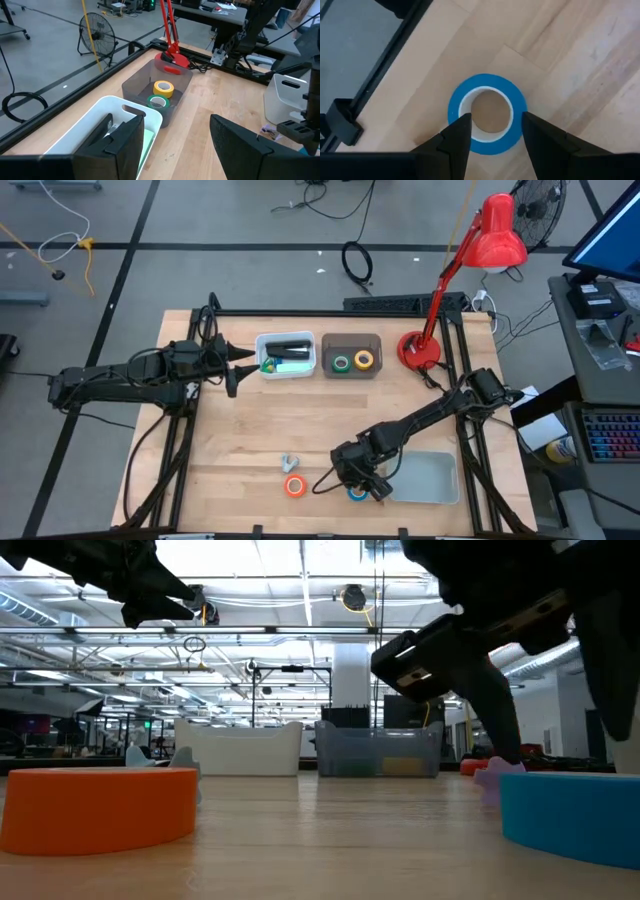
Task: Pick and place Stapler, Stapler remover, tape
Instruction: Put the blue tape into the black bin
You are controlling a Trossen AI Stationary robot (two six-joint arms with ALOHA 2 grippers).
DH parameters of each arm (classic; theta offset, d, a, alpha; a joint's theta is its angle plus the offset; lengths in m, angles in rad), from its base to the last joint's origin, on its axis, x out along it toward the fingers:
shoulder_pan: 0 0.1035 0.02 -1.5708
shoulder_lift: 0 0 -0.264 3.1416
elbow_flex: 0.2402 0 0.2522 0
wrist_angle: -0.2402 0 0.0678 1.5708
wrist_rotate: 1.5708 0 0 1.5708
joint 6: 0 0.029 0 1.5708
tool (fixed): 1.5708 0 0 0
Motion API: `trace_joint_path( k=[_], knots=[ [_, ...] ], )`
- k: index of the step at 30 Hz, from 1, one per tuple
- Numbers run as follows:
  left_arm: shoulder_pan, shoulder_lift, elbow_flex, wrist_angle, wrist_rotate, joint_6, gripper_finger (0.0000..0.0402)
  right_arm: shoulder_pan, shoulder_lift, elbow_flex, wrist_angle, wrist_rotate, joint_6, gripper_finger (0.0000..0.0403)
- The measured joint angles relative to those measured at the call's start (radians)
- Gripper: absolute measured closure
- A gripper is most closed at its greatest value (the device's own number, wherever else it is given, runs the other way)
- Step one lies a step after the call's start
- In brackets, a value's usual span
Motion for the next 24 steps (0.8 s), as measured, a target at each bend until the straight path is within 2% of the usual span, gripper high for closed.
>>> trace_joint_path(
  k=[14,17,24],
  knots=[
    [0.0,0.0,0.0,0.0,0.0,0.0,0.0174,-0.008,0.078,0.001,0.029,0.03,-0.002,0.024],
    [0.0,0.0,0.0,0.0,0.0,0.0,0.0174,-0.008,0.078,0.001,0.032,0.042,-0.003,0.0266],
    [0.0,0.0,0.0,0.0,0.0,0.0,0.0174,-0.012,0.079,0.001,0.046,0.058,0.039,0.0362]
  ],
)
